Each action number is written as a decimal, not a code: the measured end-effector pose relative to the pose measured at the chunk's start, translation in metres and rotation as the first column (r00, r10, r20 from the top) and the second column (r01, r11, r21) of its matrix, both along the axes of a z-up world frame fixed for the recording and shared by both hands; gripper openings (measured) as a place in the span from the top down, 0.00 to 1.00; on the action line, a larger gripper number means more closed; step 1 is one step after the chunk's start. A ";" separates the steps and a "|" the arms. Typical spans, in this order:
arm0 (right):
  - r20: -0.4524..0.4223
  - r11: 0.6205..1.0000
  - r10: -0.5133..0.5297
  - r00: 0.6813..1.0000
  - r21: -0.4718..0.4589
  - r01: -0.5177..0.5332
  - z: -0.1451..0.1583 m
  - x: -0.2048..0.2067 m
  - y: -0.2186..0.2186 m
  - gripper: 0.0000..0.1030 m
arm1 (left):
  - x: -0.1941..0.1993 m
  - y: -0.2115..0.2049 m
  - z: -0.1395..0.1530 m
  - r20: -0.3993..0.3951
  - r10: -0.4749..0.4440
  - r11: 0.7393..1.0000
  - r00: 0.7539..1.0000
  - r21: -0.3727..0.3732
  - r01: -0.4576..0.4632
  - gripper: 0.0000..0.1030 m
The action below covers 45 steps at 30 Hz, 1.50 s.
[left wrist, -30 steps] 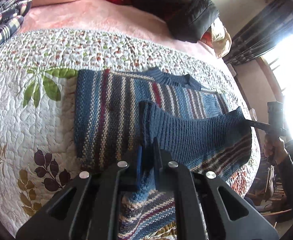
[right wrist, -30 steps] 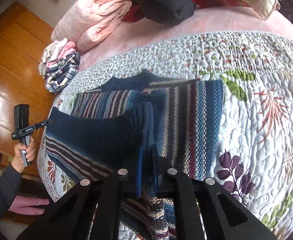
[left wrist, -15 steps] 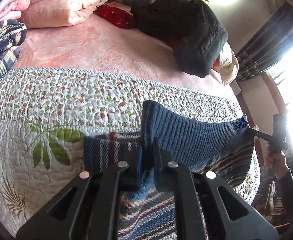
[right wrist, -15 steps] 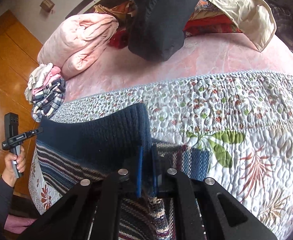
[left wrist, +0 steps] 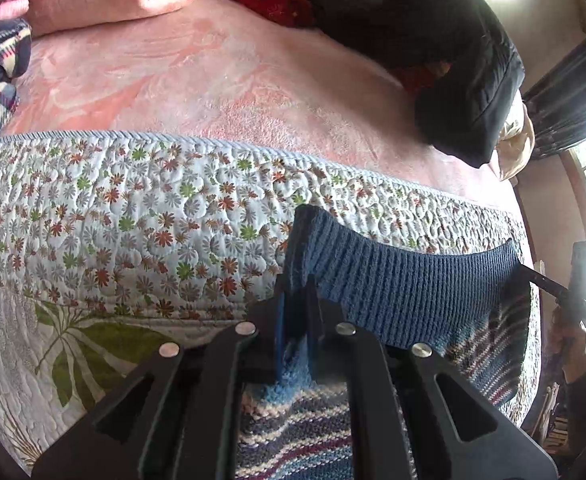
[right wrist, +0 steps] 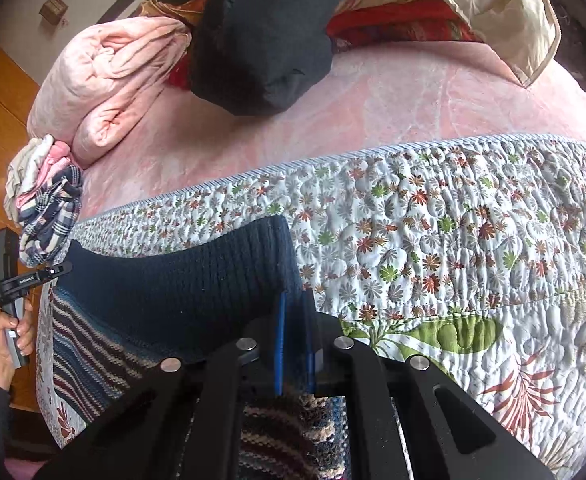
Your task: Fold small clothes
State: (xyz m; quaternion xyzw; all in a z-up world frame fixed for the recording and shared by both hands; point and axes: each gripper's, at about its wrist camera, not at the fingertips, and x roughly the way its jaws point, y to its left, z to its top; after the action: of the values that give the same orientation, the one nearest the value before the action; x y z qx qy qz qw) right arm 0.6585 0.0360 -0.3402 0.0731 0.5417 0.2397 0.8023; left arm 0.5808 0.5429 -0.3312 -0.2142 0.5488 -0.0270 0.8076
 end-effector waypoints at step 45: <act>-0.190 0.908 0.154 0.970 0.414 -0.063 -0.028 -0.116 0.023 0.96 | -0.159 -0.042 -0.010 0.107 -0.098 0.946 0.989 -0.300 0.126 1.00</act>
State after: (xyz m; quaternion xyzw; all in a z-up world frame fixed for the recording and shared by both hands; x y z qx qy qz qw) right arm 0.5427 0.0588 -0.3677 0.2329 0.5686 0.3817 0.6905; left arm 0.4222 0.5013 -0.3409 -0.3038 0.5119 -0.1672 0.7859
